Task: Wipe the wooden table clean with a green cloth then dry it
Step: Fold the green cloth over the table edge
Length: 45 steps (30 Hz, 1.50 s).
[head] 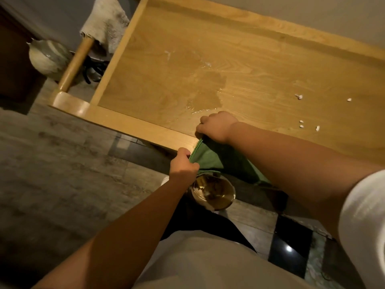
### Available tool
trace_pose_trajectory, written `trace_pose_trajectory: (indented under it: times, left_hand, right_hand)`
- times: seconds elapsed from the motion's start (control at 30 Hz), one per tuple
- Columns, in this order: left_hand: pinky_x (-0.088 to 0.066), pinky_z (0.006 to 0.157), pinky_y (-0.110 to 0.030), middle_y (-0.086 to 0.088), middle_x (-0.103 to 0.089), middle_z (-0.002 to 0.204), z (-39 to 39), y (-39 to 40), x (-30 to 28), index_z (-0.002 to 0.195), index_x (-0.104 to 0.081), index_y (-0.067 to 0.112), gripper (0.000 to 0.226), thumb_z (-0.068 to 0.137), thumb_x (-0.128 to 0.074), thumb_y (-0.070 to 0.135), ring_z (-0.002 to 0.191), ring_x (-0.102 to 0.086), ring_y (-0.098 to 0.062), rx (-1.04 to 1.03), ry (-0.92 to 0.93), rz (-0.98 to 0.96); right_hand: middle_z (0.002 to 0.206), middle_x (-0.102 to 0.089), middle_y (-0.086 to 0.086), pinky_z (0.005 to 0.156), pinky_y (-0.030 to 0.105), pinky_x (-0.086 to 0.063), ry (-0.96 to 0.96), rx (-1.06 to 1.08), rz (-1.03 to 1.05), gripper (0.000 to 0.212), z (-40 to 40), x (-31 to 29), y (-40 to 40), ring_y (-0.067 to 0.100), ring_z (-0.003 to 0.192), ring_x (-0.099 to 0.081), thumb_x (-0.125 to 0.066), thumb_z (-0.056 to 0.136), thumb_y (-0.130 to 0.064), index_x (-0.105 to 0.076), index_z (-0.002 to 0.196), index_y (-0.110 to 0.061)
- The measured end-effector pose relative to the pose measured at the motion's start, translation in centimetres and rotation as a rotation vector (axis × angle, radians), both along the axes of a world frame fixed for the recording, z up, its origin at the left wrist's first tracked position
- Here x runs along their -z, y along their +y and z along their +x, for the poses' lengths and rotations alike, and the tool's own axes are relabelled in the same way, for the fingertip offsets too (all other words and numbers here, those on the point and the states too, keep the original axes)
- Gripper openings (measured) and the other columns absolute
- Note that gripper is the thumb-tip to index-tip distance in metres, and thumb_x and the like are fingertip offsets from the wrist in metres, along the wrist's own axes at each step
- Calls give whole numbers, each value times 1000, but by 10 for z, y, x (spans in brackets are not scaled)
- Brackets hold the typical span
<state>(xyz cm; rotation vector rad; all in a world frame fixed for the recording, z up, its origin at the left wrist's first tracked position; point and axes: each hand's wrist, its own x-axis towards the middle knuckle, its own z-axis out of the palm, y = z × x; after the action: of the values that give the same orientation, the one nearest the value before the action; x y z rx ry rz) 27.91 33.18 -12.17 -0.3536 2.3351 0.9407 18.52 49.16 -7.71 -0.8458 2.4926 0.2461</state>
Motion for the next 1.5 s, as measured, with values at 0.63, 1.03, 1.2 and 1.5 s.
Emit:
trace_pose_trajectory:
  times: [0.63, 1.03, 1.2, 1.5]
  left_hand:
    - [-51, 84, -35, -1, -61, 100, 70, 114, -62, 126, -54, 16, 42, 88, -71, 22, 86, -58, -16, 624, -57, 267]
    - [-51, 98, -45, -16, -55, 130, -22, 150, -22, 136, -50, 11, 47, 93, -62, 26, 116, -56, -32, 721, 332, -52]
    - [-52, 91, -46, -18, -53, 125, -57, 171, -5, 126, -49, 7, 42, 93, -66, 27, 110, -58, -36, 924, 267, -239]
    - [-36, 73, -29, -12, -68, 106, -92, 163, -24, 103, -68, 9, 12, 94, -63, 16, 99, -59, -28, 963, 307, -133]
  right_hand:
    - [120, -62, 10, 88, 42, -51, -51, 394, -125, 29, 125, -37, 184, 31, 110, -59, -59, 95, -20, -66, 124, -18]
    - [131, -54, 15, 92, 48, -50, 2, 924, -324, 57, 150, 25, 179, 36, 118, -53, -65, 91, -30, -39, 141, -17]
    - [119, -50, 11, 91, 43, -47, 76, 978, -264, 30, 137, 43, 173, 32, 116, -45, -61, 93, -30, -57, 119, -16]
    - [122, -62, 19, 84, 42, -49, -25, 906, -406, 31, 110, 24, 185, 38, 108, -58, -56, 97, -16, -49, 125, -7]
